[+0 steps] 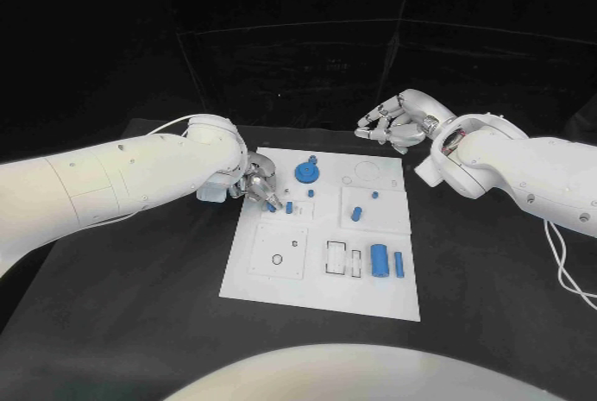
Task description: Assemble the parts on the task board
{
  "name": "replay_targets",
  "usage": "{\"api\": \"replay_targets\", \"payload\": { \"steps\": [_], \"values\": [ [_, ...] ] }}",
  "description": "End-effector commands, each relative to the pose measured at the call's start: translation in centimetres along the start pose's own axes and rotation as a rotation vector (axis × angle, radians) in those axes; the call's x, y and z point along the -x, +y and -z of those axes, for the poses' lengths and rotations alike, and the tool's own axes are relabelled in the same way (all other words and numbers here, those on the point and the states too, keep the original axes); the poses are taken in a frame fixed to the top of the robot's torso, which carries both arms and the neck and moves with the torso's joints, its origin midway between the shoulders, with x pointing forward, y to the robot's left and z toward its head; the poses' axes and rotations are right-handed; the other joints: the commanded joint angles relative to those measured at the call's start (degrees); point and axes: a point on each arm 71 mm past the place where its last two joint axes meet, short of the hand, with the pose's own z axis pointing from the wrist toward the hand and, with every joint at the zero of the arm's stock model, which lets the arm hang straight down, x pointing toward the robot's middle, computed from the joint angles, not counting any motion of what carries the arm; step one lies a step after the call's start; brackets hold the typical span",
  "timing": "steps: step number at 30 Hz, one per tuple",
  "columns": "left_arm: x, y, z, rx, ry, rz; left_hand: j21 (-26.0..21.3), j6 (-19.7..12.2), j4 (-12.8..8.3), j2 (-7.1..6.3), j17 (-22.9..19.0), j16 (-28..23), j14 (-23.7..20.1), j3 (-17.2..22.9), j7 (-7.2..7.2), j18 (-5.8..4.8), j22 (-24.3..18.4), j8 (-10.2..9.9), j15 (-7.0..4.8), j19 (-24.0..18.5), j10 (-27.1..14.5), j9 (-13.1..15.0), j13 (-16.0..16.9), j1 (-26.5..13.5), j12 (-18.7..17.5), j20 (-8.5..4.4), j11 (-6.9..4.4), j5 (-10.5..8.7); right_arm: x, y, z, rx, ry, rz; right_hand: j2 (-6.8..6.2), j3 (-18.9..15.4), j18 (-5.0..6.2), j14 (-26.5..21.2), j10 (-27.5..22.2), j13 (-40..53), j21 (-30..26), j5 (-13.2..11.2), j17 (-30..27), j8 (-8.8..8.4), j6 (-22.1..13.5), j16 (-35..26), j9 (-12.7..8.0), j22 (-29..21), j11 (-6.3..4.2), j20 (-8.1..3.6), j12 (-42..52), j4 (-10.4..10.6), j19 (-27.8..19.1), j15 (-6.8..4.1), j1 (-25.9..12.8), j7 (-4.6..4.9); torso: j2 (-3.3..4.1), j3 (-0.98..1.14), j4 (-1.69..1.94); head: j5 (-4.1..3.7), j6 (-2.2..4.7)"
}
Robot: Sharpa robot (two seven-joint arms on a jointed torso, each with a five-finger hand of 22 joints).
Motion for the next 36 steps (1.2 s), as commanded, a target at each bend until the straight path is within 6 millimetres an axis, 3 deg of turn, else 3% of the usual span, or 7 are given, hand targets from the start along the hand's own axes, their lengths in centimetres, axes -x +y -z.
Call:
{"api": "replay_targets", "payload": {
  "steps": [1, 36],
  "values": [
    [-0.43, 0.17, -0.11, 0.017, 0.035, -0.015, 0.3, 0.3, 0.3, 0.12, 15.1, 0.4, 5.9, -0.2, -0.12, -0.40, 2.0, 0.1, -0.32, 1.5, 0.0, 0.1, 0.1, -0.8, 0.3, -0.51, -0.21, 0.17, 0.06, 0.17, -0.01, 0.010, 0.001, 0.002, 0.67, -0.2, 0.30, 0.4, -0.4, -0.1, -0.4, 0.2, 0.0, 0.31, 0.0, -0.3, -0.1, -0.1, -0.02, 0.08, -0.2, 0.1, -0.4, -0.12, 0.0, -0.12, -0.01, 0.01, 0.02, 0.01, -0.06],
    [-0.72, 0.54, 0.23, 0.017, 0.040, -0.014, 0.7, 1.0, 2.6, 0.75, 15.1, 0.4, 5.9, -0.7, -0.54, -0.48, 2.4, 0.6, -0.59, 1.7, 0.3, 0.8, 0.5, -5.6, 0.7, -0.72, -0.52, 0.20, 0.10, 0.12, 0.01, 0.009, -0.001, 0.002, 0.74, -0.4, 0.30, 0.4, -0.5, -0.3, -0.5, 0.3, 0.0, 0.37, 0.0, -0.4, -0.1, -0.1, -0.01, 0.10, -0.3, 0.2, -0.4, -0.10, 0.0, -0.12, -0.04, 0.00, 0.03, -0.02, -0.18]
  ]
}}
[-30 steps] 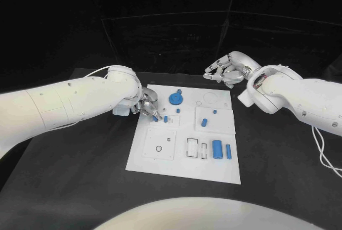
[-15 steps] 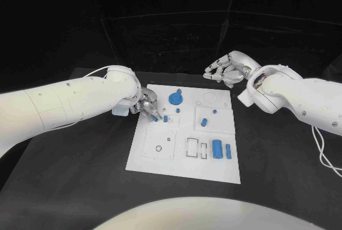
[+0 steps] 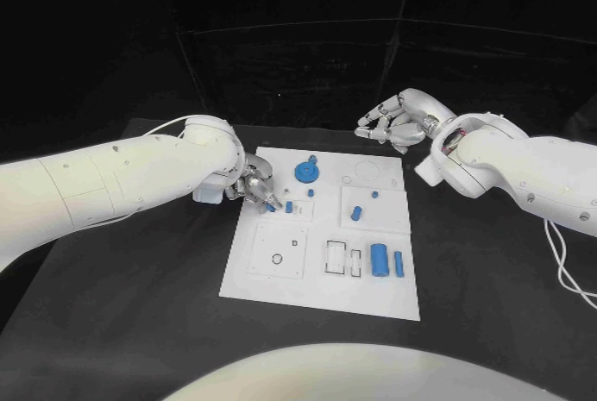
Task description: Assemble the parts on the task board
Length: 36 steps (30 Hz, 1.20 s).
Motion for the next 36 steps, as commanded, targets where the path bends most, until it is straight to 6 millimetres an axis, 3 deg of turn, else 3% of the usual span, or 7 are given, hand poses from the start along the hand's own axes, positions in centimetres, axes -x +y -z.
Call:
{"api": "replay_targets", "payload": {
  "steps": [1, 17, 25, 36],
  "values": [
    [-0.30, 0.14, -0.03, 0.016, 0.020, -0.011, 0.3, 0.4, 0.5, 0.05, 15.1, 0.4, 6.1, 0.1, 0.06, -0.48, 2.5, 0.3, -0.37, 1.7, 0.1, 0.1, 0.1, -0.9, 0.4, -0.38, -0.34, 0.21, 0.06, 0.16, -0.02, 0.010, 0.000, 0.002, 0.74, -0.2, 0.30, 0.4, -0.5, -0.1, -0.2, 0.3, 0.0, 0.37, 0.0, -0.4, -0.1, -0.1, -0.01, 0.10, -0.3, 0.0, -0.4, -0.10, 0.0, -0.11, -0.01, 0.02, 0.00, 0.04, -0.04],
    [-0.25, 0.14, 0.02, 0.014, 0.006, -0.006, 0.4, 0.6, 1.0, 0.17, 15.1, 0.4, 6.1, 0.6, -0.03, -0.52, 2.6, 0.4, -0.42, 1.8, 0.3, 0.3, 0.3, -2.2, 0.5, -0.42, -0.41, 0.21, 0.05, 0.19, -0.01, 0.011, 0.001, 0.002, 0.74, -0.2, 0.30, 0.4, -0.5, -0.1, -0.2, 0.3, 0.0, 0.37, 0.0, -0.4, -0.1, -0.1, -0.01, 0.10, -0.3, 0.0, -0.4, -0.10, 0.0, -0.11, 0.01, 0.02, -0.07, 0.08, 0.07],
    [-0.12, -0.05, -0.02, 0.009, -0.010, -0.001, 0.7, 0.9, 2.2, -0.97, 15.1, 0.4, 6.1, 0.3, -0.15, -0.58, 2.9, 0.6, -0.49, 1.9, 0.5, 0.5, 0.6, -4.6, 0.8, -0.49, -0.50, 0.20, 0.05, 0.19, -0.01, 0.011, 0.001, 0.001, 0.74, -0.2, 0.30, 0.4, -0.5, -0.1, -0.2, 0.3, 0.0, 0.37, 0.0, -0.4, -0.1, -0.1, -0.01, 0.10, -0.3, 0.0, -0.4, -0.10, 0.0, -0.11, 0.02, 0.01, 0.02, 0.04, 0.15],
    [0.11, -0.30, -0.12, 0.004, -0.032, 0.005, 0.8, 0.9, 2.3, -1.18, 15.1, 0.4, 6.1, 0.3, -0.21, -0.60, 2.9, 0.6, -0.52, 2.0, 0.6, 0.6, 0.7, -4.9, 0.8, -0.52, -0.55, 0.20, 0.02, 0.21, -0.03, 0.011, 0.002, 0.001, 0.74, -0.2, 0.30, 0.4, -0.5, -0.1, -0.2, 0.3, 0.0, 0.37, 0.0, -0.4, -0.1, -0.1, -0.01, 0.10, -0.3, 0.0, -0.4, -0.10, 0.0, -0.11, 0.02, 0.02, -0.06, 0.07, 0.21]
  ]
}}
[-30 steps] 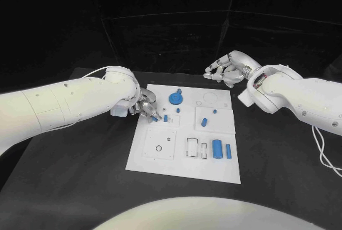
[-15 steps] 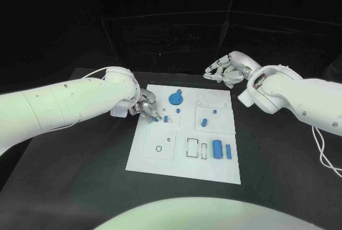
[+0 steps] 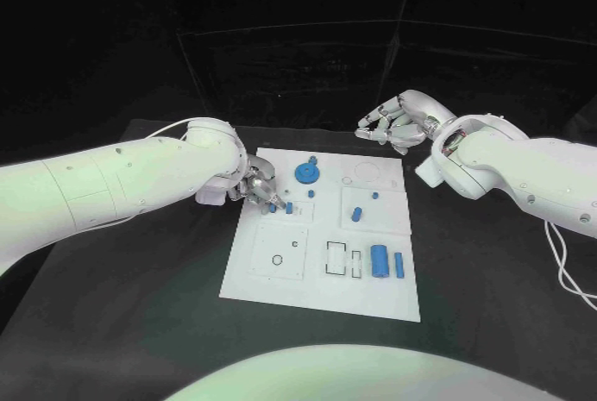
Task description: Assemble the parts on the task board
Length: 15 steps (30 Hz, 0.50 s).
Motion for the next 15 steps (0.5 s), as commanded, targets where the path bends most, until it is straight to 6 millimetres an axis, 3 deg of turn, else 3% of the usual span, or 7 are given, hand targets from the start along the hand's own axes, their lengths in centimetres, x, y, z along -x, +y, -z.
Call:
{"api": "replay_targets", "payload": {
  "steps": [1, 15],
  "values": [
    [0.17, 0.10, -0.02, 0.010, -0.013, 0.002, 0.2, 0.3, 0.3, -0.15, 15.1, 0.4, 6.1, 0.0, -0.02, -0.60, 2.9, 0.3, -0.54, 1.8, 0.2, 0.1, 0.0, -0.8, 0.2, -0.40, -0.15, 0.20, 0.05, 0.17, -0.01, 0.010, 0.001, 0.002, 0.73, -0.2, 0.31, 0.4, -0.5, -0.1, -0.2, 0.3, 0.0, 0.37, 0.0, -0.4, -0.1, -0.1, -0.01, 0.10, -0.3, 0.0, -0.4, -0.10, 0.0, -0.12, 0.00, 0.00, 0.00, -0.04, 0.00],
    [0.19, 0.62, -0.02, 0.023, 0.000, 0.003, 0.2, 0.3, 0.3, -0.32, 15.1, 0.4, 6.1, -0.1, -0.04, -0.59, 2.9, 0.3, -0.56, 1.8, 0.2, 0.1, -0.1, -1.0, 0.1, -0.41, -0.17, 0.20, 0.08, 0.13, 0.01, 0.008, 0.001, 0.002, 0.73, -0.2, 0.31, 0.4, -0.5, -0.1, -0.2, 0.3, 0.0, 0.37, 0.0, -0.4, -0.1, -0.1, -0.01, 0.10, -0.3, 0.0, -0.4, -0.10, 0.0, -0.12, -0.03, -0.03, 0.00, -0.05, -0.08]
  ]
}}
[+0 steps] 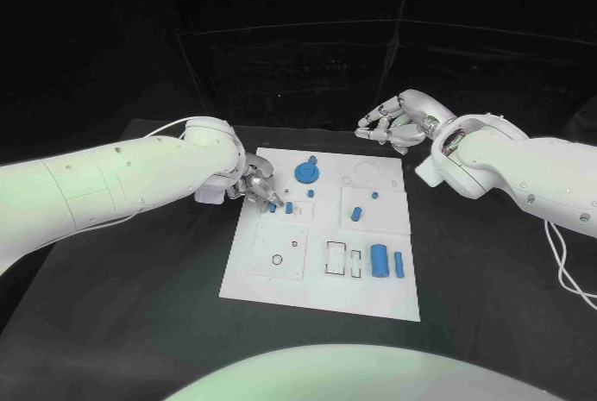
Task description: Assemble the parts on the task board
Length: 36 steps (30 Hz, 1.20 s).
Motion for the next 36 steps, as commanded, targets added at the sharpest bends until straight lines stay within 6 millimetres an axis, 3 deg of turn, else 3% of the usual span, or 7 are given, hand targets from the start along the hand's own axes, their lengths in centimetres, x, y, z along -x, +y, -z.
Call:
{"api": "replay_targets", "payload": {
  "steps": [1, 13, 23, 25, 28, 31, 36],
  "values": [
    [0.0, 0.3, 0.0, 0.015, 0.009, -0.005, 0.2, 0.3, 0.3, 0.00, 15.1, 0.4, 5.9, -0.1, -0.04, -0.59, 2.9, 0.3, -0.42, 1.8, 0.2, 0.1, -0.1, -0.7, 0.1, -0.37, -0.17, 0.20, 0.1, 0.1, 0.0, 0.009, 0.001, 0.002, 0.73, -0.2, 0.31, 0.4, -0.5, -0.1, -0.2, 0.3, 0.0, 0.37, 0.0, -0.4, -0.1, -0.1, -0.01, 0.10, -0.3, 0.1, -0.4, -0.10, 0.0, -0.12, 0.00, -0.01, 0.01, 0.01, -0.01],
    [0.0, 0.3, 0.1, 0.013, 0.003, -0.002, 0.1, 0.3, 0.3, -0.25, 15.1, 0.4, 5.9, -0.1, -0.05, -0.57, 2.9, 0.3, -0.44, 1.8, 0.2, 0.1, -0.1, -0.8, 0.1, -0.38, -0.19, 0.20, 0.0, 0.2, 0.0, 0.009, 0.002, 0.002, 0.73, -0.2, 0.31, 0.4, -0.5, -0.1, -0.2, 0.3, 0.0, 0.37, 0.0, -0.4, -0.1, -0.1, -0.01, 0.10, -0.3, 0.1, -0.4, -0.10, 0.0, -0.12, 0.01, -0.02, 0.01, 0.07, -0.02],
    [1.0, 1.4, 1.3, -0.047, -0.191, 0.205, -4.2, -1.4, 1.1, -3.80, 14.9, 0.2, 5.9, -3.3, 0.57, 0.22, 0.1, -0.8, -0.15, 0.7, -2.5, 0.1, -4.8, -2.7, -3.4, -0.28, 0.27, 0.17, 0.1, 0.1, -0.1, 0.009, 0.001, 0.002, 0.73, -0.2, 0.31, 0.4, -0.5, -0.1, -0.2, 0.3, 0.0, 0.37, 0.0, -0.4, -0.1, -0.1, -0.01, 0.10, -0.3, 0.1, -0.4, -0.10, 0.0, -0.12, 0.00, 0.03, 0.05, -0.16, 0.08],
    [1.4, 1.8, 1.7, -0.076, -0.257, 0.319, -11.8, -4.8, 0.3, -4.56, 11.1, -2.2, 4.7, -3.4, 1.94, 1.49, -4.9, -3.3, 0.74, -1.6, -8.8, -1.0, -14.9, -1.2, -11.3, 0.31, 1.61, 0.22, 0.1, 0.1, -0.1, 0.009, 0.001, 0.002, 0.73, -0.2, 0.31, 0.4, -0.5, -0.1, -0.2, 0.3, 0.0, 0.37, 0.0, -0.4, -0.1, -0.1, -0.01, 0.10, -0.3, 0.1, -0.4, -0.10, 0.0, -0.12, -0.02, 0.01, 0.11, -0.22, 0.19],
    [1.7, 2.2, 2.1, -0.103, -0.312, 0.425, -29.6, -8.5, -1.6, -5.48, 0.5, -10.3, 0.5, -1.8, 4.30, 4.07, -16.6, -6.3, 2.73, -7.8, -13.7, -2.7, -17.2, 1.8, -15.3, 1.64, 3.62, 0.27, 0.0, 0.1, -0.1, 0.009, 0.001, 0.002, 0.73, -0.2, 0.31, 0.4, -0.5, -0.1, -0.2, 0.3, 0.0, 0.37, 0.0, -0.4, -0.1, -0.1, -0.01, 0.10, -0.3, 0.1, -0.4, -0.10, 0.0, -0.12, -0.01, -0.05, 0.11, -0.30, 0.28],
    [1.9, 2.2, 2.3, -0.124, -0.343, 0.471, -39.6, -9.7, -2.7, -6.19, -7.4, -17.3, -3.2, -0.3, 5.57, 5.16, -23.5, -7.1, 3.88, -11.4, -16.8, -3.5, -18.5, 3.9, -17.5, 2.86, 4.97, 0.16, 0.0, 0.1, -0.1, 0.009, 0.001, 0.002, 0.73, -0.2, 0.31, 0.4, -0.5, -0.1, -0.2, 0.3, 0.0, 0.37, 0.0, -0.4, -0.1, -0.1, -0.01, 0.10, -0.3, 0.1, -0.4, -0.10, 0.0, -0.12, -0.02, -0.08, 0.14, -0.27, 0.35],
    [2.2, 1.3, 2.3, -0.199, -0.382, 0.491, -44.5, -12.3, -4.0, -7.75, -20.1, -29.3, -10.0, 1.2, 7.16, 5.23, -27.3, -8.7, 5.49, -13.8, -22.3, -5.0, -20.8, 6.9, -21.2, 4.48, 6.70, 0.30, 0.0, 0.2, -0.2, 0.010, 0.002, 0.002, 0.73, -0.2, 0.31, 0.4, -0.5, -0.1, -0.2, 0.3, 0.0, 0.37, 0.0, -0.4, -0.1, -0.1, -0.01, 0.10, -0.3, 0.1, -0.4, -0.10, 0.0, -0.12, 0.01, -0.02, -0.01, -0.33, 0.75]
  ]
}}
